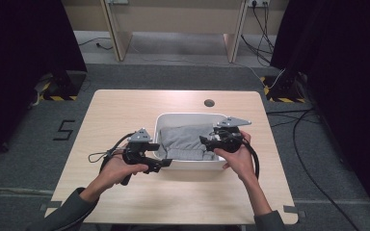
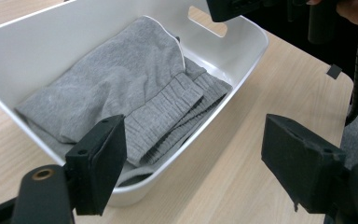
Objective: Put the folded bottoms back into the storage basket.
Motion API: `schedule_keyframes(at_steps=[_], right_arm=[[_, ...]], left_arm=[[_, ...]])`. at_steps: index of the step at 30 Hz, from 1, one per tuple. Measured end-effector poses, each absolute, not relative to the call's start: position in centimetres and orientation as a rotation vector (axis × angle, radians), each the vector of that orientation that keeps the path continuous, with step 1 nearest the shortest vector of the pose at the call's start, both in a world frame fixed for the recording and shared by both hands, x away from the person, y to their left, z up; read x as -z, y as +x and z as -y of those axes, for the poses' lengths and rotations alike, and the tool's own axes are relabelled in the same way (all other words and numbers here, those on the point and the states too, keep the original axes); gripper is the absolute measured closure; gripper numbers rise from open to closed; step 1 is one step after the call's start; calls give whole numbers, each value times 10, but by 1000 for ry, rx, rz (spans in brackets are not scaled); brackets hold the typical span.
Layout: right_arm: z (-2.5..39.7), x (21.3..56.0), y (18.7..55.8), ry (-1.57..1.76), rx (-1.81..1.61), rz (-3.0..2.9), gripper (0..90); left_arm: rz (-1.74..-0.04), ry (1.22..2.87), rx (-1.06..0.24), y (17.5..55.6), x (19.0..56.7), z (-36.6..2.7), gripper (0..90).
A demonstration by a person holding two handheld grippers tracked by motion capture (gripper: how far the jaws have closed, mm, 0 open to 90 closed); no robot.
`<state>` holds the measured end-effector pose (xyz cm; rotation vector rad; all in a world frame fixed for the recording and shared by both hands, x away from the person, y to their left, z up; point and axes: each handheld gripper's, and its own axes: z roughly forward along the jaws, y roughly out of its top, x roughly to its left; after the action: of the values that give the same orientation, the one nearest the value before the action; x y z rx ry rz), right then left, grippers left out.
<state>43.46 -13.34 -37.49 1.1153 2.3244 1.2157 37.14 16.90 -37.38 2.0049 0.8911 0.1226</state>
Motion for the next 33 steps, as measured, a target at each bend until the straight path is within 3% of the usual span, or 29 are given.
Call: schedule_keyframes(at_steps=[15,33], right_arm=[[136,380,404,1075,-1241,-2329,320],[153,393,367,1073,-1326,-2275,318]], left_arm=[[-889,1970,-163,339,386,-187,211],[-939,1928,-163,324,407,-204,209]])
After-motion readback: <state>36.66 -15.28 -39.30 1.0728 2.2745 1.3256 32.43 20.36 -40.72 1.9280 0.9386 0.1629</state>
